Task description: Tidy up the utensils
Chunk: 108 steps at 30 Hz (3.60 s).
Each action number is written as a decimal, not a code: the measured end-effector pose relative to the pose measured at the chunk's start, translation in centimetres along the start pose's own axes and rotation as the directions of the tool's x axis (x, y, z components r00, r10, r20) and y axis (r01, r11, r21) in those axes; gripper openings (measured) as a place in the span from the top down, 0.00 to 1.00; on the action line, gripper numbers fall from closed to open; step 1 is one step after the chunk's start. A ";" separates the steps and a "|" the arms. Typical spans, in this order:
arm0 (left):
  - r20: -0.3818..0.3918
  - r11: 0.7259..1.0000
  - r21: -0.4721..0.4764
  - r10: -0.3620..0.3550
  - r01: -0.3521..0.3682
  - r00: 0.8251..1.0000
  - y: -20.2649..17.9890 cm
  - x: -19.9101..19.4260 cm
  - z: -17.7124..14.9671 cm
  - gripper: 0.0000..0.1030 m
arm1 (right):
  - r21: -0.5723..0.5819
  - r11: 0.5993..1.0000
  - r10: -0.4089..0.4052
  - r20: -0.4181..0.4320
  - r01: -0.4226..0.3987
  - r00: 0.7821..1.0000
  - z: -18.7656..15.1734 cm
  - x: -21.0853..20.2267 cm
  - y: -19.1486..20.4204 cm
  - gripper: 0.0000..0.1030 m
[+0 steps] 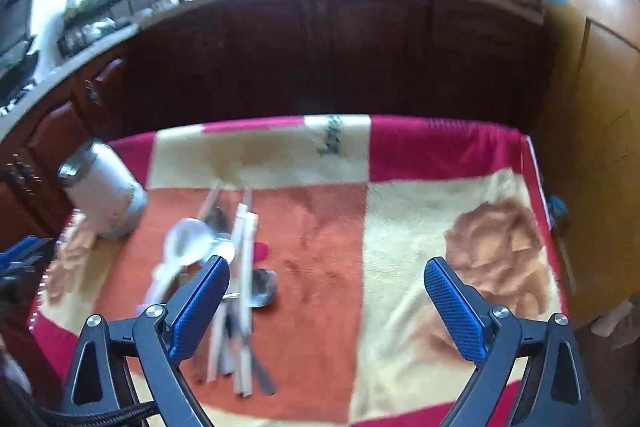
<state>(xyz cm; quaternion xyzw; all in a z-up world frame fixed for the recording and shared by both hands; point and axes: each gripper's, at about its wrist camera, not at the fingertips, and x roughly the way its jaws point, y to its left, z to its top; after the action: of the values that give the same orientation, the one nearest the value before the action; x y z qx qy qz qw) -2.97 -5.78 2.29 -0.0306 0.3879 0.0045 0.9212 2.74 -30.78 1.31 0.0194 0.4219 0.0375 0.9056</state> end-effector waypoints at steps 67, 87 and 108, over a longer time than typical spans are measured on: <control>0.009 0.999 -0.003 -0.034 0.034 0.999 -0.2 -2.1 -0.8 0.52 | 0.002 0.998 -0.059 0.048 0.059 0.997 -0.6 -4.6 4.3 0.05; -0.001 0.999 0.000 -0.043 0.043 0.999 -0.2 -1.7 -1.1 0.52 | -0.032 0.998 -0.055 0.030 0.056 0.998 -0.7 -4.0 4.8 0.05; -0.016 1.000 0.000 -0.031 0.031 0.999 0.0 -0.8 -1.4 0.52 | -0.059 0.997 -0.044 0.011 0.044 0.999 -1.1 -3.0 5.0 0.05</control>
<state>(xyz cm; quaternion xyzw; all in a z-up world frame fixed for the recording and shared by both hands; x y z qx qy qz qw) -4.54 -5.86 1.89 -0.0368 0.3946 -0.0101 0.9180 -0.32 -26.08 3.25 -0.0165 0.4163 0.0299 0.9086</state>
